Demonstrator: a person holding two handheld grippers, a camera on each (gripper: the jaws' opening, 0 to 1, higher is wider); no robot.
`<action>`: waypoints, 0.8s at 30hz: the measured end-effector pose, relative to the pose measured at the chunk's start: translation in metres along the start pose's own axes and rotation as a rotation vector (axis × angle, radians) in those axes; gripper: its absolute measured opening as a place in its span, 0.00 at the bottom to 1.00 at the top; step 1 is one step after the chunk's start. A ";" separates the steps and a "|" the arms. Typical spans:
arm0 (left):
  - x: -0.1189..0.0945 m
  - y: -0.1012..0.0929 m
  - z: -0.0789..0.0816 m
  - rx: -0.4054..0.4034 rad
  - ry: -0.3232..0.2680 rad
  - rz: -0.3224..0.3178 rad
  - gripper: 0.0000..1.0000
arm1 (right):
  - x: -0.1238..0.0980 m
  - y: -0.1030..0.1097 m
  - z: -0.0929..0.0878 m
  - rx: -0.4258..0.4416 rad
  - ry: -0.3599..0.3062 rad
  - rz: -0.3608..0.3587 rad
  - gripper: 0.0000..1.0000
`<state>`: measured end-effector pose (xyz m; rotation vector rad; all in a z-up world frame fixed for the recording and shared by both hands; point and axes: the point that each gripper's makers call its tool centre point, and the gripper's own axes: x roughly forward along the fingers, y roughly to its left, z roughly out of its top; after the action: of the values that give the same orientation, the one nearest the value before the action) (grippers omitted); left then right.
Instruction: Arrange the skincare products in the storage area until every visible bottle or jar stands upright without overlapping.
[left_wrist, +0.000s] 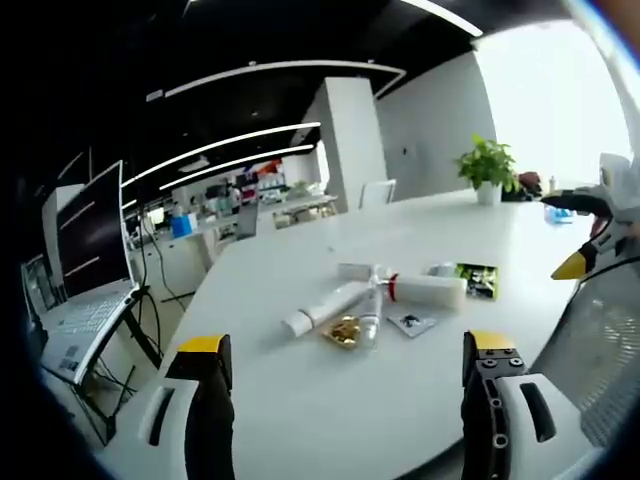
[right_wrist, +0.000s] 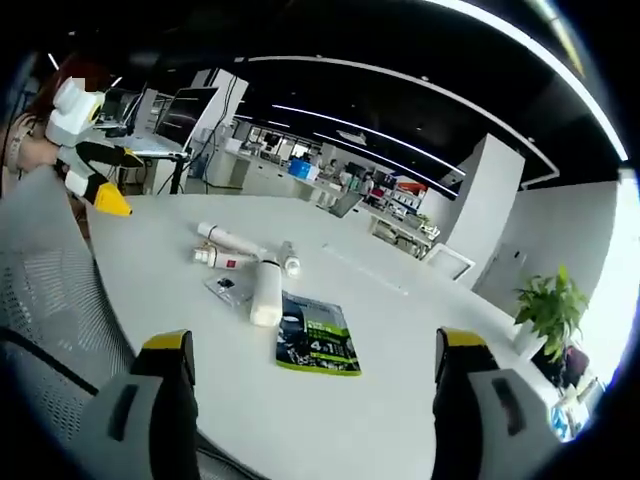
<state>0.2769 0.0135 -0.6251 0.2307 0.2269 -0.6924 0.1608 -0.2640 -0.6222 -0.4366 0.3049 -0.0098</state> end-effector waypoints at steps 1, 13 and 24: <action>0.000 0.000 -0.001 0.001 0.003 0.002 0.93 | 0.000 0.000 0.000 -0.001 0.001 0.000 1.00; 0.000 0.002 -0.002 0.011 0.002 0.006 0.96 | 0.000 0.001 0.001 -0.007 -0.007 0.003 1.00; 0.001 0.002 -0.002 0.013 0.004 0.007 0.97 | 0.001 0.003 -0.001 -0.008 -0.001 0.017 1.00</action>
<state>0.2783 0.0152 -0.6273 0.2449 0.2252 -0.6866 0.1615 -0.2621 -0.6242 -0.4418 0.3078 0.0086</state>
